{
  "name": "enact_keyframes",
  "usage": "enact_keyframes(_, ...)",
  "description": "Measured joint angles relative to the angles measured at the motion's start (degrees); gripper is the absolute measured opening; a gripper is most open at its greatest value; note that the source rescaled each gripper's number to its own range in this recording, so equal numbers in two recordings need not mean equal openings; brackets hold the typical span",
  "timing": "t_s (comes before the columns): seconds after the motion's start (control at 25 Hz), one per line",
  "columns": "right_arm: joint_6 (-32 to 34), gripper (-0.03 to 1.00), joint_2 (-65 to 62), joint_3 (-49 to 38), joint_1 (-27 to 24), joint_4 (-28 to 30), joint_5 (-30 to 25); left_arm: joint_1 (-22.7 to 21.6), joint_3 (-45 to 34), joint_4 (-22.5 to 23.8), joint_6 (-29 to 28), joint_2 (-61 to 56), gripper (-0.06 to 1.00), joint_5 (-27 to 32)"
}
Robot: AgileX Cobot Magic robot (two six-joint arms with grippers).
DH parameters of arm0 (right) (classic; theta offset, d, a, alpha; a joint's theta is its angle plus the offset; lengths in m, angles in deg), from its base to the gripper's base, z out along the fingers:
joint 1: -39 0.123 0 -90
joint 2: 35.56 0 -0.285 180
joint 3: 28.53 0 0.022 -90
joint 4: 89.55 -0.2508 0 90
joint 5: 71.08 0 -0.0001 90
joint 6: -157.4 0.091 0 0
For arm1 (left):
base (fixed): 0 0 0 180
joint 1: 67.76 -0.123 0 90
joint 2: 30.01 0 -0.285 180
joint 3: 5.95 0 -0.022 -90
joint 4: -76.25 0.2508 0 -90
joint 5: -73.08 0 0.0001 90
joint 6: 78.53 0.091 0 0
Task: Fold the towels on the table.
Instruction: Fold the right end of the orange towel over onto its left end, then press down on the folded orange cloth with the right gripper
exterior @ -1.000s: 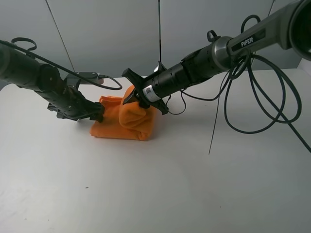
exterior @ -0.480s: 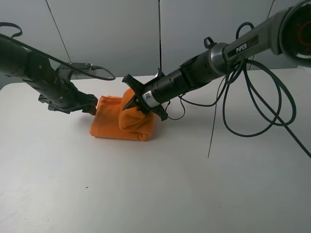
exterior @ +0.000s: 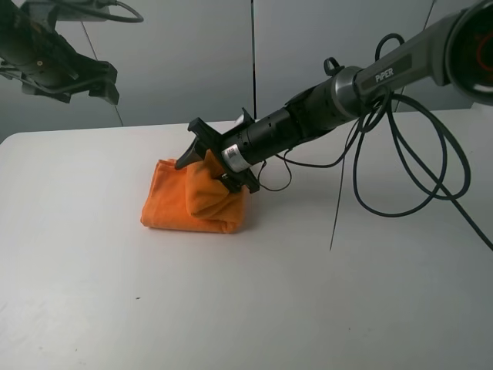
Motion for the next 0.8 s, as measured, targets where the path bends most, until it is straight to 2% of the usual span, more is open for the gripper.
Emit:
enact_keyframes(0.08,-0.9,0.97,-1.5,0.0,0.0,-1.0,-1.3,-0.1,2.9,0.7,0.0,-0.7,0.99,2.6)
enact_keyframes(0.16,-1.0,0.99,-3.1,0.0,0.0,-1.9,-1.5,-0.1,6.4,1.2,0.0,-1.0,0.99,4.9)
enact_keyframes(0.4,-0.2,1.00,-6.1,0.0,1.3,-3.6,-1.6,-0.1,12.7,1.6,0.2,-1.2,0.99,8.4)
enact_keyframes(0.8,0.9,1.00,-6.0,0.0,8.5,-3.2,1.9,-0.1,13.6,1.6,1.4,-1.2,0.99,10.8)
